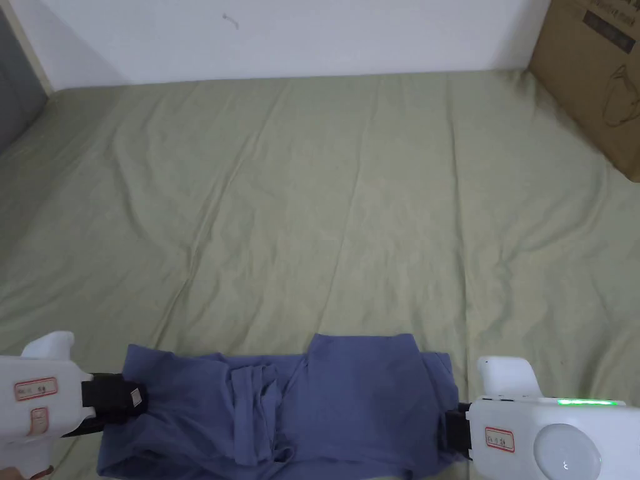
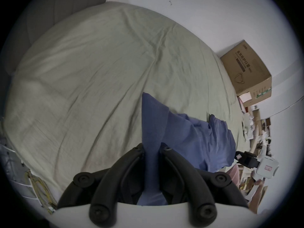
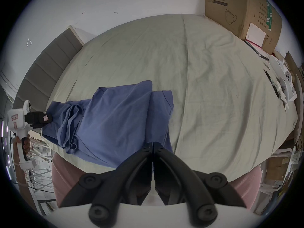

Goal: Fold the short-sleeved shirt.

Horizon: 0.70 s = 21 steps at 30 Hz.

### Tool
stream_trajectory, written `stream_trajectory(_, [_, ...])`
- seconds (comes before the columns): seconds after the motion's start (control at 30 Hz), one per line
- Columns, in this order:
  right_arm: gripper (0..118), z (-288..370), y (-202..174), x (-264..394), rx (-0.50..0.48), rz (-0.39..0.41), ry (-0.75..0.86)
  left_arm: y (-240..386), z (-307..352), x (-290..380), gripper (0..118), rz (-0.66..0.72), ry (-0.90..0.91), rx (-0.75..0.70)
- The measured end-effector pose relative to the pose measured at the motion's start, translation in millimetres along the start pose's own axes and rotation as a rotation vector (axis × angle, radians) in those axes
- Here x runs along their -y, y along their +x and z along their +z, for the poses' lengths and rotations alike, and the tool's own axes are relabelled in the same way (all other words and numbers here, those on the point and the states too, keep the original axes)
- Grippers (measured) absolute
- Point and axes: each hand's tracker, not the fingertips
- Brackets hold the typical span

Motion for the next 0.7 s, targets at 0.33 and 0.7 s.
stream_trajectory(0.33, [1,14.7,35.4,2.1,0.022,-0.058,0.031,145.8,14.1,1.6,14,-0.109,0.038,0.383])
stream_trajectory(0.7, [1,19.6,92.6,18.0,0.044,-0.219,0.030,264.7,-105.9,11.9,14,-0.259,-0.212,0.401])
